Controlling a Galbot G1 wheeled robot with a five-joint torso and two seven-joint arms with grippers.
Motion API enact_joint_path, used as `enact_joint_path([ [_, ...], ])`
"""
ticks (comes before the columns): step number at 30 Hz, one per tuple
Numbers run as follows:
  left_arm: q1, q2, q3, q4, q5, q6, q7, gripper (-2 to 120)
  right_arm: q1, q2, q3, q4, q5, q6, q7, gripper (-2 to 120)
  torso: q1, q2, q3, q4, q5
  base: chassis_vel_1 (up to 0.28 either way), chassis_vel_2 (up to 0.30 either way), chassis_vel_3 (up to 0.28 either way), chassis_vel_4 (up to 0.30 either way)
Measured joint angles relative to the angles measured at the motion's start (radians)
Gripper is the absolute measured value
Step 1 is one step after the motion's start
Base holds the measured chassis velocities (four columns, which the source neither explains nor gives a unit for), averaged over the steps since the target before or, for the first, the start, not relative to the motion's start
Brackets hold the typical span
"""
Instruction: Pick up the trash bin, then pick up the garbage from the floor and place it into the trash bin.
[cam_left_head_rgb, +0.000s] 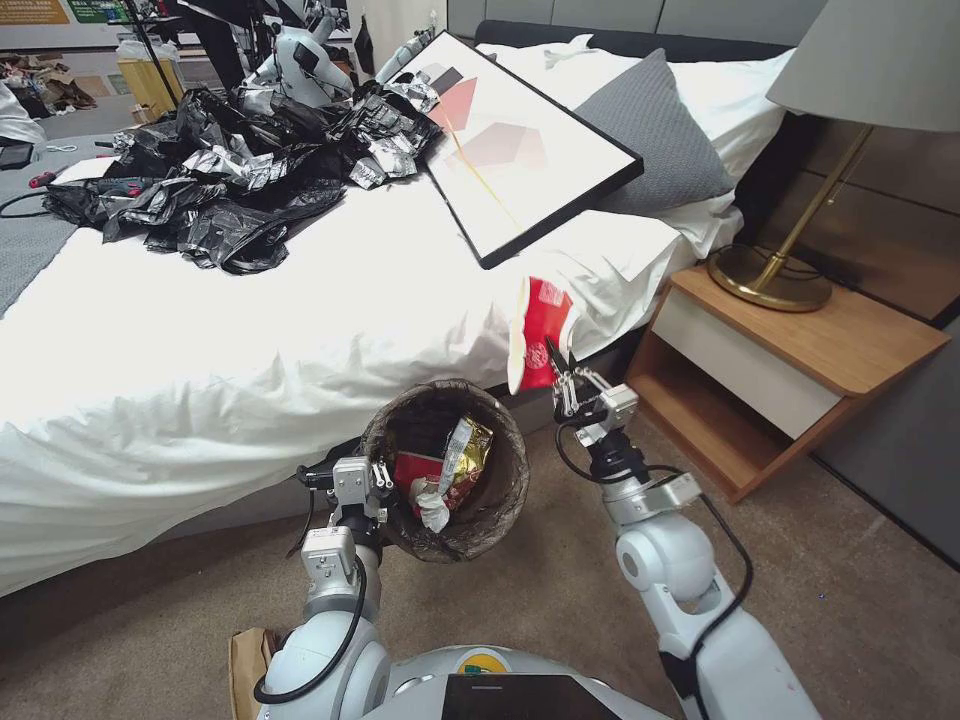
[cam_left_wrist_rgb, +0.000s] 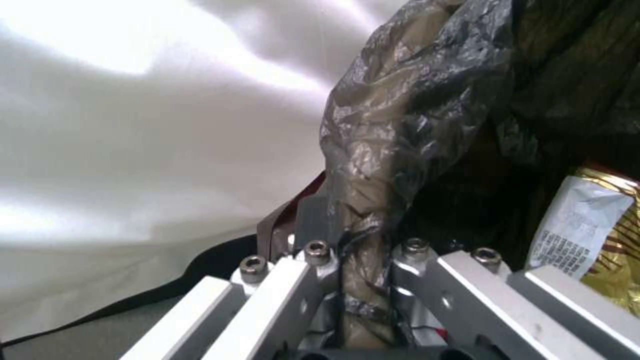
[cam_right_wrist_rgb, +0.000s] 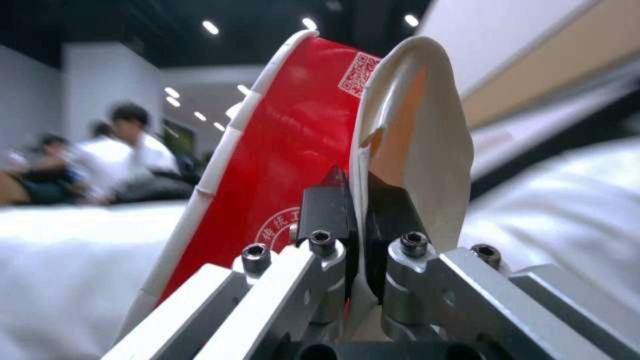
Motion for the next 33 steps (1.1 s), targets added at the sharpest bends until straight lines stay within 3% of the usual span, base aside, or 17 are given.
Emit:
enact_joint_path([
  [4, 0.000, 0.000, 0.000, 0.000, 0.000, 0.000, 0.000, 2, -0.018, -0.032, -0.031, 0.088, 0.039, 0.006, -0.056, 0, 0.000, 0.000, 0.000, 0.0000, -0.0001, 0.000, 0.000, 0.000, 0.000],
  [8, 0.000, 0.000, 0.000, 0.000, 0.000, 0.000, 0.000, 2, -0.031, -0.063, -0.082, 0.096, 0.018, 0.002, -0.066, 0, 0.000, 0.000, 0.000, -0.0001, -0.0001, 0.000, 0.000, 0.000, 0.000],
  [17, 0.000, 0.000, 0.000, 0.000, 0.000, 0.000, 0.000, 2, 0.003, -0.080, -0.199, -0.014, -0.059, -0.009, -0.058, 0, 0.000, 0.000, 0.000, 0.0001, -0.0001, 0.000, 0.000, 0.000, 0.000],
  [33, 0.000, 0.000, 0.000, 0.000, 0.000, 0.000, 0.000, 2, -0.031, -0.058, -0.255, -0.137, -0.122, 0.001, -0.047, 0, 0.000, 0.000, 0.000, 0.0000, -0.0001, 0.000, 0.000, 0.000, 0.000],
])
